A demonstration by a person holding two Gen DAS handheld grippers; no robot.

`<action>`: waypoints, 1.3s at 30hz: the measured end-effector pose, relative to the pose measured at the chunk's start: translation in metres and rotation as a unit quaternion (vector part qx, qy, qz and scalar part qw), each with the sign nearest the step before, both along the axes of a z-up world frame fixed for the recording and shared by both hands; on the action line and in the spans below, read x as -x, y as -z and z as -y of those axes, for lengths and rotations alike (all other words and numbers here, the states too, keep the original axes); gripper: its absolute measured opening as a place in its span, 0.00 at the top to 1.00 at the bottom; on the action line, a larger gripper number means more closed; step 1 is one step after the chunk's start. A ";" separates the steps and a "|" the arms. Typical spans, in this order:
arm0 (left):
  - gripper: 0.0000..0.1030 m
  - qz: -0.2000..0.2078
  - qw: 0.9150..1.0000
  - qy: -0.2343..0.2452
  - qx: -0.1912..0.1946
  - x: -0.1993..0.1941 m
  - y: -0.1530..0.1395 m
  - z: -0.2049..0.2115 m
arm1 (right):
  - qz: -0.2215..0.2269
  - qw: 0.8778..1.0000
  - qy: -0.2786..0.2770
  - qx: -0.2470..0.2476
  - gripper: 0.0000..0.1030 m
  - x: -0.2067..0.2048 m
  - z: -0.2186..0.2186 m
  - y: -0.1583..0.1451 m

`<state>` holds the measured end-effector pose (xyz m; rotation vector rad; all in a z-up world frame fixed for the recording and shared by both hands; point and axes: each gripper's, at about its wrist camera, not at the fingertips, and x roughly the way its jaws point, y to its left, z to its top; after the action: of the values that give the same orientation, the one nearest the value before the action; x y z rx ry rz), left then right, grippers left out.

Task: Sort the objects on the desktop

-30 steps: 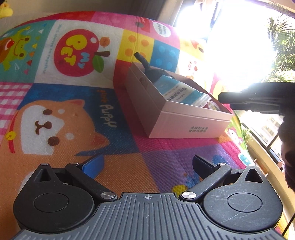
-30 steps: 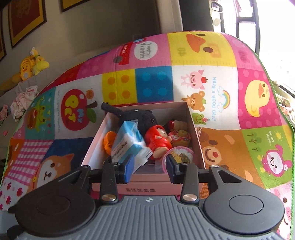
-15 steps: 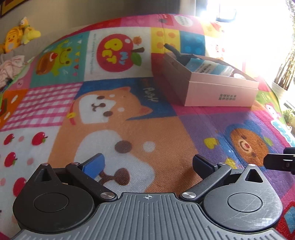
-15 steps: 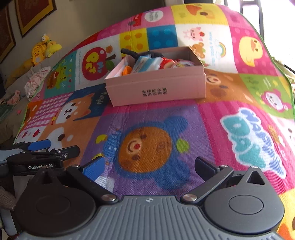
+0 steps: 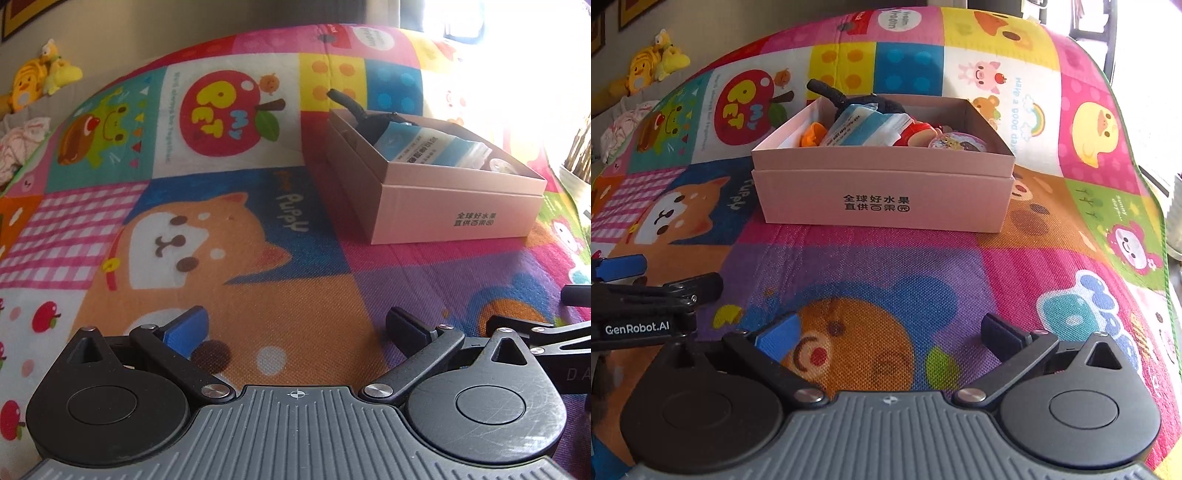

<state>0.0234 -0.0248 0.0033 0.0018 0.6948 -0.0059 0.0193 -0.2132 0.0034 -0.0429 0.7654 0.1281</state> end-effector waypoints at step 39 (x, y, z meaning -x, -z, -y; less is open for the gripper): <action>0.00 0.000 1.000 0.001 -0.002 0.000 0.001 0.000 | 0.032 0.999 0.011 -0.005 0.00 0.010 0.000 0.006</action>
<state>0.0234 -0.0248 0.0028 0.0065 0.6949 -0.0065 0.0095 -0.2128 -0.0023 -0.0288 0.7004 0.1084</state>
